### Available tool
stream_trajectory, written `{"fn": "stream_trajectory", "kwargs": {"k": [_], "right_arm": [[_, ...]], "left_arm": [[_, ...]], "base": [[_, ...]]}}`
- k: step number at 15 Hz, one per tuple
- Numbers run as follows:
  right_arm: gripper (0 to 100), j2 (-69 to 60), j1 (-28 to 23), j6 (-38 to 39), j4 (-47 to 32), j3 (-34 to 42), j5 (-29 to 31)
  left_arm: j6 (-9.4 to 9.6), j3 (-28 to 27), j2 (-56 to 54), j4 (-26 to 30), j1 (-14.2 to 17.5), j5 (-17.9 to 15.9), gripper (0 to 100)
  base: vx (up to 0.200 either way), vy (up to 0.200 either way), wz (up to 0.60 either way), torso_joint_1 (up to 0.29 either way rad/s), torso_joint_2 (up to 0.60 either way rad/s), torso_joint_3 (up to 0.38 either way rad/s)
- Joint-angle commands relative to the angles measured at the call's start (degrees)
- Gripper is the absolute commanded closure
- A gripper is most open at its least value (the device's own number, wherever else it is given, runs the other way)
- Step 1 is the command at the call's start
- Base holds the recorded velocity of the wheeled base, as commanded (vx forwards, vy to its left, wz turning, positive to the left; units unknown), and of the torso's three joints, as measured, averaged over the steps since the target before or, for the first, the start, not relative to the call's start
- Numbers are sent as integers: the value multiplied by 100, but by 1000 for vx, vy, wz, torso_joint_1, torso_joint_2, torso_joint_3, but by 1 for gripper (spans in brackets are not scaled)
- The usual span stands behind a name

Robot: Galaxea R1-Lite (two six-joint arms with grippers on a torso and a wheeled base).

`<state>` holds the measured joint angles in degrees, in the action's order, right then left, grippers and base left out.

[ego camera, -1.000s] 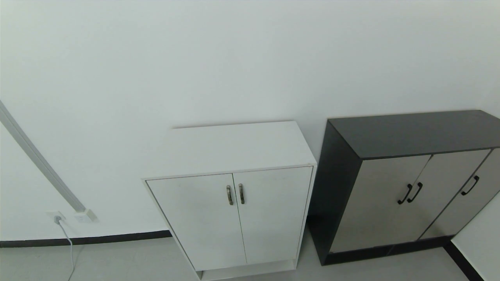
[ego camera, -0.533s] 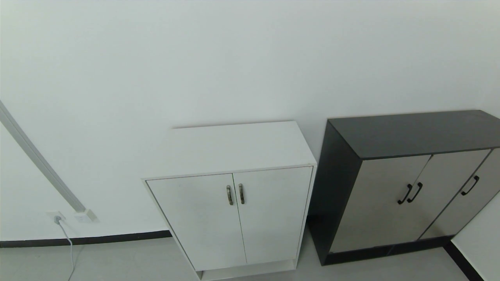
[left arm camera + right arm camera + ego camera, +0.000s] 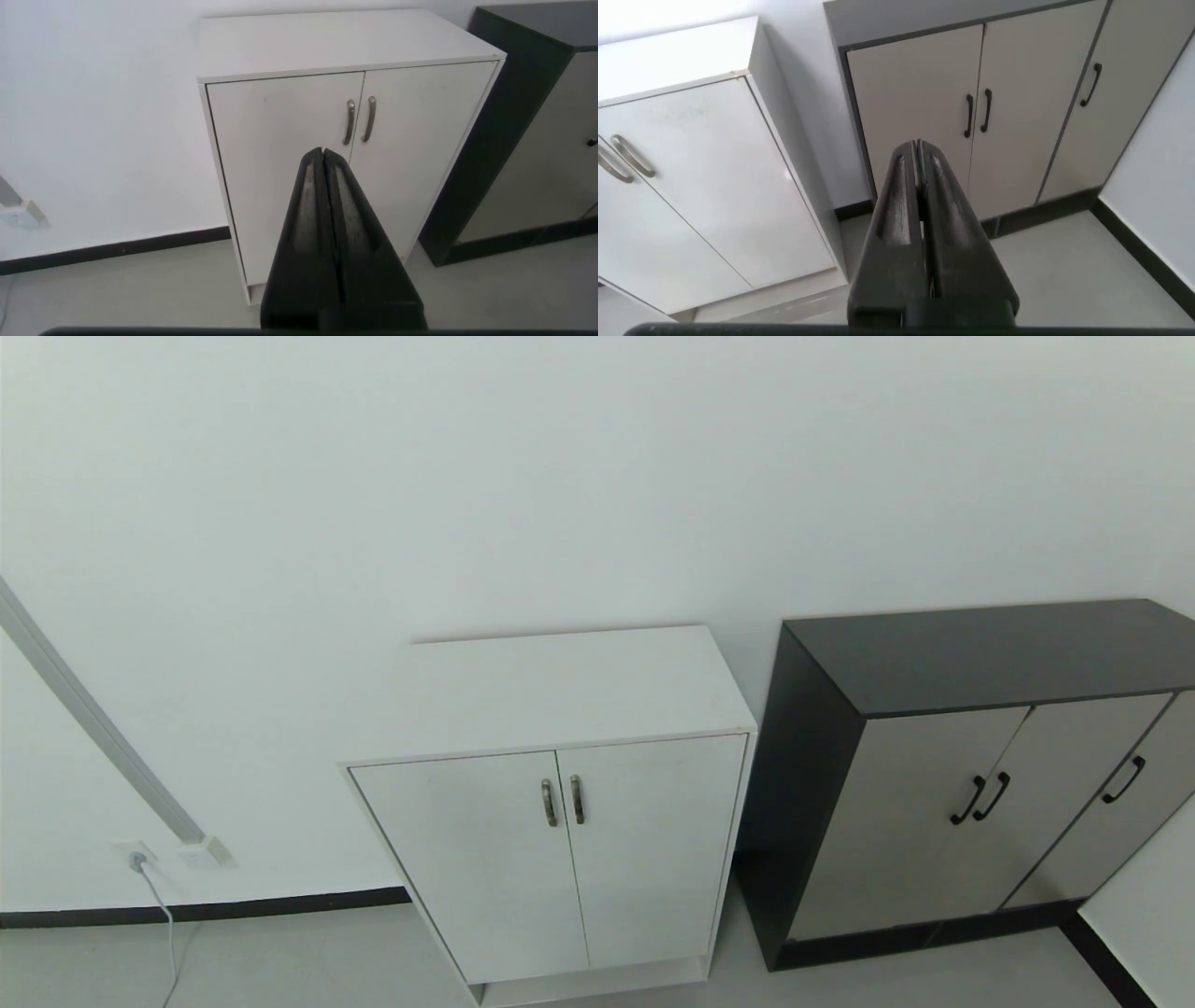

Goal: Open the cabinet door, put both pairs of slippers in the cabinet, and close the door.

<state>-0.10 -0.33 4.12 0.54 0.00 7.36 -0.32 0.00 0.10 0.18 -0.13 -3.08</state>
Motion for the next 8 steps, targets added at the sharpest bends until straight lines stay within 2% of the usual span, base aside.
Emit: {"fn": "stream_trajectory", "kwargs": {"k": [1, 8], "right_arm": [[100, 10, -2, -8, -1, 0, -7], [100, 10, -2, -17, -1, 0, -7]], "left_arm": [[-3, 0, -1, -1, -4, 1, 100], [-3, 0, -1, -1, -4, 1, 100]], "base": [[0, 0, 0, 0, 0, 0], [0, 0, 0, 0, 0, 0]]}}
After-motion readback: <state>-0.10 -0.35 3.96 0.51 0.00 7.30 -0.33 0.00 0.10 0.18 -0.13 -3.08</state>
